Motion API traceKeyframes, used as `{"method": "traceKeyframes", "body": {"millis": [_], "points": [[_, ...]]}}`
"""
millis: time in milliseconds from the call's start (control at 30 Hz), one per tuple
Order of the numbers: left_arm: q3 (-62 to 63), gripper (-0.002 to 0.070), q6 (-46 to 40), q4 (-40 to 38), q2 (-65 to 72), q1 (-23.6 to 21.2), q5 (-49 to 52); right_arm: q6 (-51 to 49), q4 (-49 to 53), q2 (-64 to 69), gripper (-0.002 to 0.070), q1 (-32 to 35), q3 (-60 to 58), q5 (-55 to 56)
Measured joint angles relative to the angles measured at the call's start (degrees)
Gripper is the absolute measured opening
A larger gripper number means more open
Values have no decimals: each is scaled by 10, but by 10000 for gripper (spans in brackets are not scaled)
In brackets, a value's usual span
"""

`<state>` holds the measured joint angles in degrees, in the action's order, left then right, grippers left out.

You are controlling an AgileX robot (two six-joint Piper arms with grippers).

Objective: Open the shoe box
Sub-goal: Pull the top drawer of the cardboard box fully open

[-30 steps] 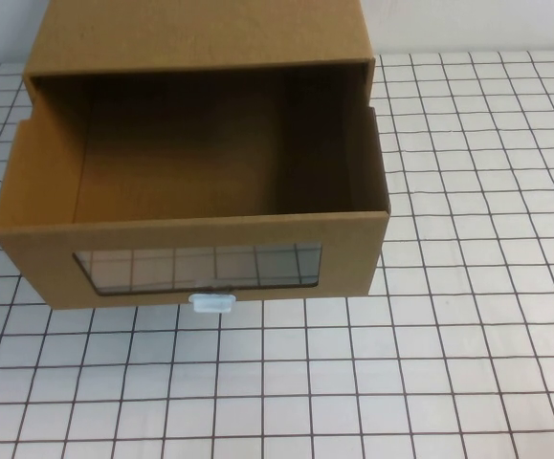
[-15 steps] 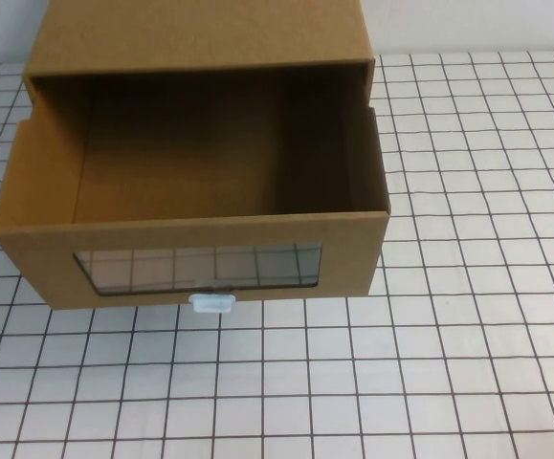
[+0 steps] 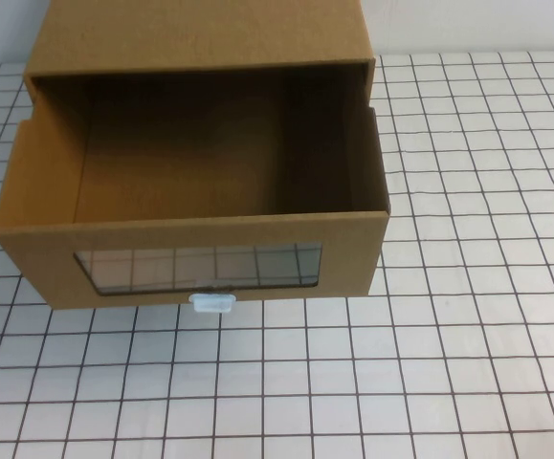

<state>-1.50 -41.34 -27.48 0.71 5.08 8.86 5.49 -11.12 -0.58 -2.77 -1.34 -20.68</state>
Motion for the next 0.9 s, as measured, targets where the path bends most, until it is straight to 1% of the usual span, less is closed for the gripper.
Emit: {"method": "traceKeyframes", "body": {"millis": [33, 100, 167, 233, 300, 533, 900], "points": [[0, -2, 21, 38, -6, 0, 2, 0, 0, 0, -13, 0, 0, 0], [0, -2, 99, 119, -11, 0, 2, 0, 0, 0, -13, 0, 0, 0], [0, -2, 200, 195, -12, 0, -2, 0, -1, -1, -13, 0, 0, 0], [0, -2, 271, 245, -12, 0, 1, 0, -1, -2, -13, 0, 0, -1], [0, -2, 316, 275, -12, -1, 14, 0, -1, -2, -13, 0, -1, -1], [0, -2, 357, 288, -14, -26, 121, 1, -1, -3, -13, 0, -1, -1], [0, -2, 367, 288, -14, -28, 130, 1, -1, -3, -13, 0, -1, -1]]}}
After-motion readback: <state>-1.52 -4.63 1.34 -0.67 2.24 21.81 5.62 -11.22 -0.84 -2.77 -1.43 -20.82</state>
